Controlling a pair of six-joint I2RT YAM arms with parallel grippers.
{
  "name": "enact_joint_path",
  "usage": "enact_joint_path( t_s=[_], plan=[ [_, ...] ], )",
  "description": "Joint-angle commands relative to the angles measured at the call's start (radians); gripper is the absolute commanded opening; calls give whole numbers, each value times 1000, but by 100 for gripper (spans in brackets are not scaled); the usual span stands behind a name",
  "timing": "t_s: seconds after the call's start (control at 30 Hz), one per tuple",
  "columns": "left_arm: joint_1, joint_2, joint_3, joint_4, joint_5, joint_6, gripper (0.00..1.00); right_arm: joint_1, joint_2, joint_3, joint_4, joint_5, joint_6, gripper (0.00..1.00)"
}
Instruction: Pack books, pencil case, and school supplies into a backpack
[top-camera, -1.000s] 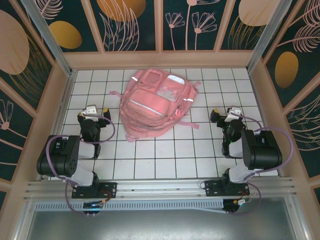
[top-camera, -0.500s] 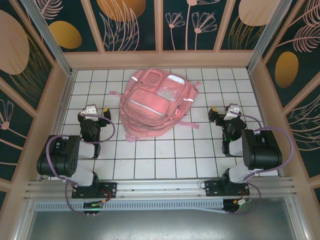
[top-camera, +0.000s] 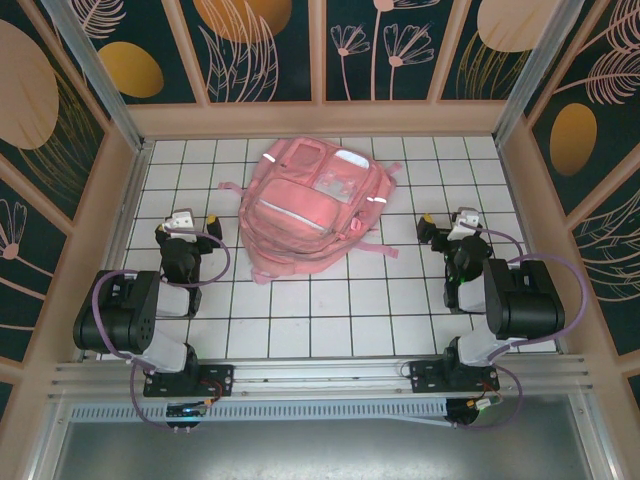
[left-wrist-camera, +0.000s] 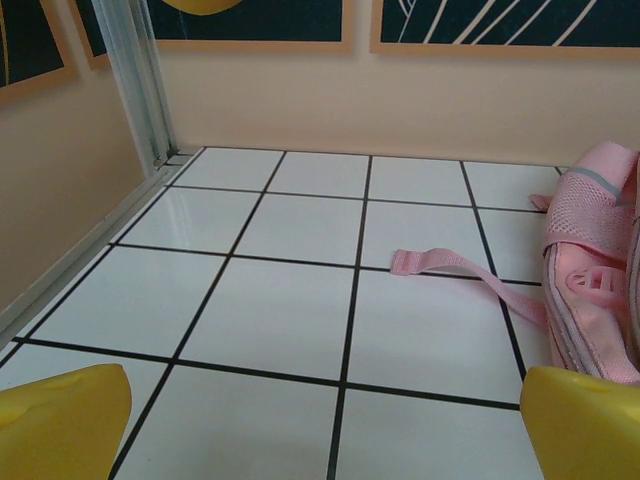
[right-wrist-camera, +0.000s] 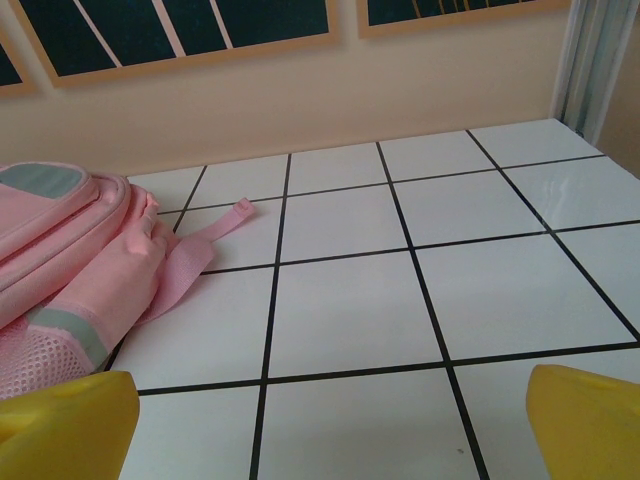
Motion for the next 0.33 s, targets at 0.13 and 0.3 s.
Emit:
enact_joint_path(
  t_s=[0.13, 0.3],
  plan=[
    [7, -7, 10, 51, 7, -19, 99, 1, 2, 17, 17, 8, -5, 99],
    [7, -7, 10, 51, 7, -19, 99, 1, 2, 16, 19, 27, 1, 99]
  ],
)
